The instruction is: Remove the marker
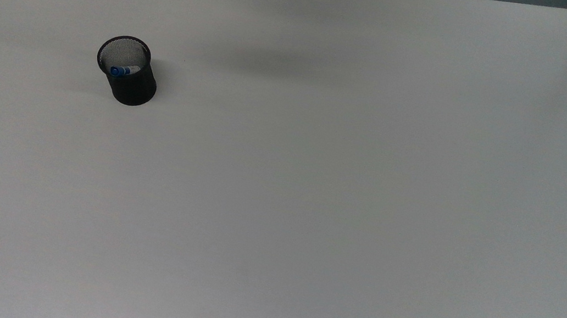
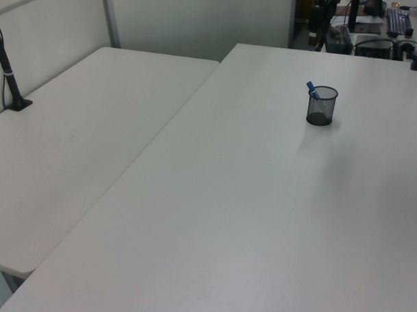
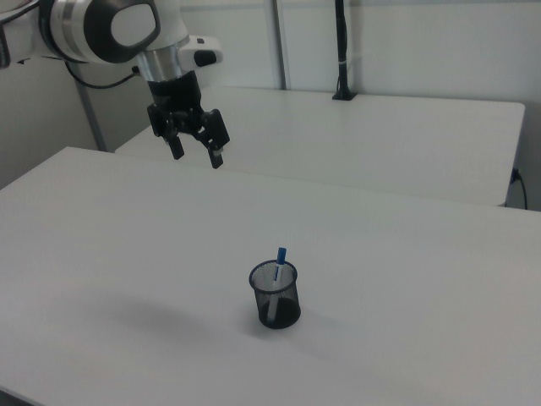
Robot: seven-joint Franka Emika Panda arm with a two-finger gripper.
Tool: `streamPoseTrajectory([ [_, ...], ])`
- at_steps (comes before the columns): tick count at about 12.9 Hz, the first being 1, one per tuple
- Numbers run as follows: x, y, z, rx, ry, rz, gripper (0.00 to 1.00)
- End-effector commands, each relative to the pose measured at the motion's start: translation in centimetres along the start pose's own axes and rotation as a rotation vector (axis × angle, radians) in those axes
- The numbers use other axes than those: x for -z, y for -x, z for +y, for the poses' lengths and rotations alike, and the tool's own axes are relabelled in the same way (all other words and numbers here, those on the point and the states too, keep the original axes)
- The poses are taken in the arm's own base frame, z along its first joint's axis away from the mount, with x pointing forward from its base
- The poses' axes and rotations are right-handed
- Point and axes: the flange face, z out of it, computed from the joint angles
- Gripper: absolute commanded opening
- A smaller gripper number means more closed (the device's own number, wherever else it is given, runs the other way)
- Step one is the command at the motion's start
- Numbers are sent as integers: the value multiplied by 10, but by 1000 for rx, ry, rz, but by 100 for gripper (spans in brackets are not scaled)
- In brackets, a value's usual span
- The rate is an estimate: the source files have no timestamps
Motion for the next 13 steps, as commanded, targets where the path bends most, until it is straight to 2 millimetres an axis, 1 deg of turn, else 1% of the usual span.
streamPoseTrajectory([
  [1, 6, 1, -1, 14, -7, 8, 100],
  [8, 6, 1, 0, 13, -7, 10, 100],
  [11, 9, 5, 11, 49, -5, -1, 100],
  [13, 4, 13, 30, 152, -9, -59, 100],
])
